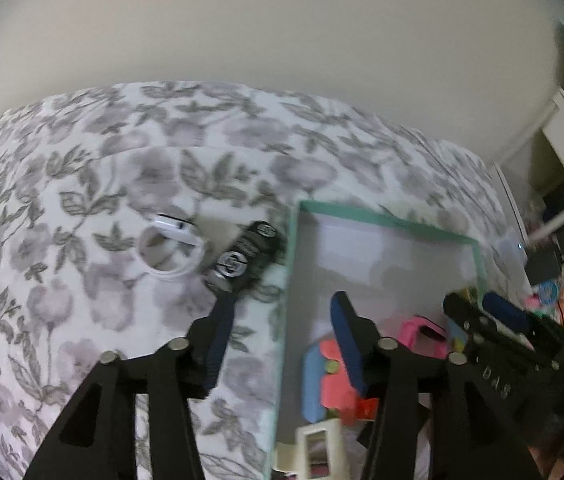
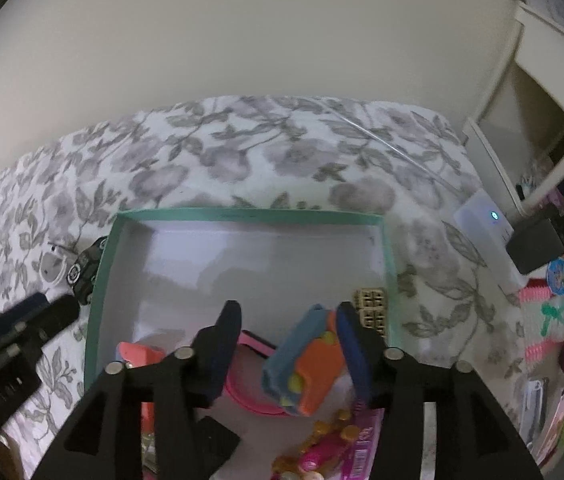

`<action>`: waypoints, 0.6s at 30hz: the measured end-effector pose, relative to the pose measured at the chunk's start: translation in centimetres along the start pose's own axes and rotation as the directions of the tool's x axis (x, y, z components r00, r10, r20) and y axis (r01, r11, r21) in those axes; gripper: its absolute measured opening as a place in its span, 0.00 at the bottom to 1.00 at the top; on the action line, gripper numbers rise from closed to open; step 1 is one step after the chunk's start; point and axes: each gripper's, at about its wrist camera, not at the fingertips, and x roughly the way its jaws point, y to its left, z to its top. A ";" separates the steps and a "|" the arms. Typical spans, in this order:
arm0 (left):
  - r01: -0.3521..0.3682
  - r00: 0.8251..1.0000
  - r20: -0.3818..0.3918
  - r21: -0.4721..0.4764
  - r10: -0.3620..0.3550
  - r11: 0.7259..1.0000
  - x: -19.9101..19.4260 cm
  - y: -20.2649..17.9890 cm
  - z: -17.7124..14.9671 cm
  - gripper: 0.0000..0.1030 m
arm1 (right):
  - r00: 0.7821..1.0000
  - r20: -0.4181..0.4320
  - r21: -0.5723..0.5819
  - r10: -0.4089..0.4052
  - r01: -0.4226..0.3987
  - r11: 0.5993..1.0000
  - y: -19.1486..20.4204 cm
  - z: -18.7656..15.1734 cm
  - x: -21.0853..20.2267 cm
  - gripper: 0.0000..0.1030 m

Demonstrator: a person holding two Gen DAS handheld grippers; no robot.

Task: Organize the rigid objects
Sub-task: 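Open both tools to drop the glue bottle and comb into the tray, then move both tools back toward the white smartwatch and black toy car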

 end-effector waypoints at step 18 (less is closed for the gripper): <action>-0.116 0.993 0.004 -0.107 0.117 0.987 0.6 4.3 0.5 0.85 | 1.000 0.022 -0.081 0.020 -0.018 0.997 3.0 -0.1 0.2 0.81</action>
